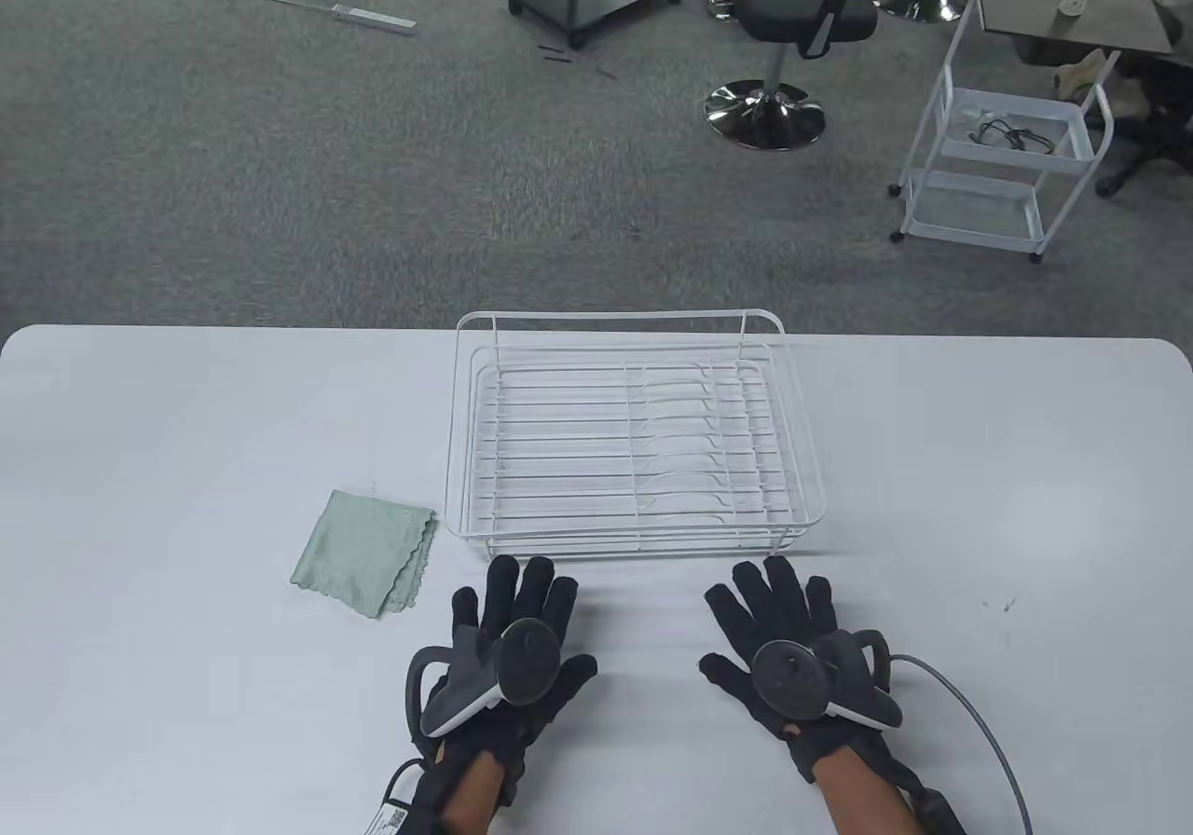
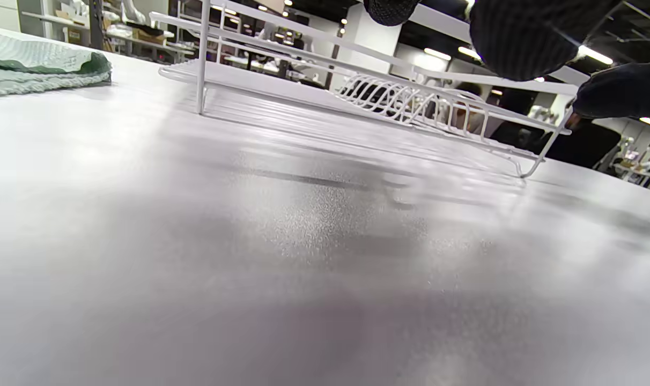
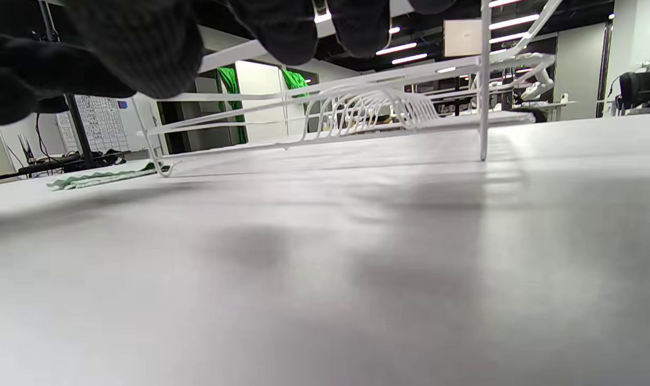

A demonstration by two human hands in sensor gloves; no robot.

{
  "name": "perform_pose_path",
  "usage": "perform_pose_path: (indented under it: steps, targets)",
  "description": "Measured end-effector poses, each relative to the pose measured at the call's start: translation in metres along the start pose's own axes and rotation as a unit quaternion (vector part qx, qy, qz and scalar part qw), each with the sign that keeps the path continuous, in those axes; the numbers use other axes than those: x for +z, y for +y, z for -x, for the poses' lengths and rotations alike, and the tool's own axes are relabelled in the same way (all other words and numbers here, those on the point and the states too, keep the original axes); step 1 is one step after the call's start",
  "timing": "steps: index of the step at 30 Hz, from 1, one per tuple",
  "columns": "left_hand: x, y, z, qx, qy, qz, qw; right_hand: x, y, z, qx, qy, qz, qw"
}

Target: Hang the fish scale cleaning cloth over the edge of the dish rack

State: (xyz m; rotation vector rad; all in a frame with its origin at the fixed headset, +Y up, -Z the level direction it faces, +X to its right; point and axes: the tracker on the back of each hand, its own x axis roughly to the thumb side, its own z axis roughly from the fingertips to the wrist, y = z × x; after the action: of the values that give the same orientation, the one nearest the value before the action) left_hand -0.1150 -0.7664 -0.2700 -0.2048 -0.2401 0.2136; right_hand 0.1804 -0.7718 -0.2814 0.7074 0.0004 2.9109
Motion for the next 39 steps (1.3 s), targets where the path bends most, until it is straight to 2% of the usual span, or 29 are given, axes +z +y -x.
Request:
perform_pose_path:
  steps: [19,25,27,31,33,35,36,37,39]
  targets:
    - [0.001,-0.002,-0.010,-0.013,-0.008,0.009,1.000,0.009,-0.002,0.001,-0.025,0.006,0.003,1.000]
    - [0.000,0.000,-0.008,-0.017,-0.006,0.012,1.000,0.009,-0.004,0.003,-0.032,0.007,0.008,0.999]
    - [0.002,0.006,-0.001,-0.008,-0.004,-0.001,1.000,0.009,-0.004,0.004,-0.036,0.008,0.010,0.999]
    - [0.006,0.030,0.027,0.030,0.022,-0.033,0.999,0.009,-0.005,0.007,-0.049,0.011,0.015,0.999]
    - [0.008,0.046,0.056,0.071,0.049,-0.067,0.994,0.008,-0.006,0.008,-0.053,0.013,0.018,0.998]
    - [0.010,0.058,0.093,0.071,0.100,-0.097,0.988,0.008,-0.005,0.008,-0.060,0.014,0.018,0.998]
    - [0.010,0.059,0.106,0.065,0.118,-0.094,0.986,0.007,-0.005,0.008,-0.062,0.015,0.017,0.998]
    - [0.009,0.056,0.135,0.073,0.149,-0.072,0.984,0.007,-0.004,0.008,-0.065,0.015,0.015,0.998]
    - [0.009,0.046,0.168,0.105,0.195,-0.035,0.975,0.006,-0.003,0.009,-0.073,0.016,0.013,0.997]
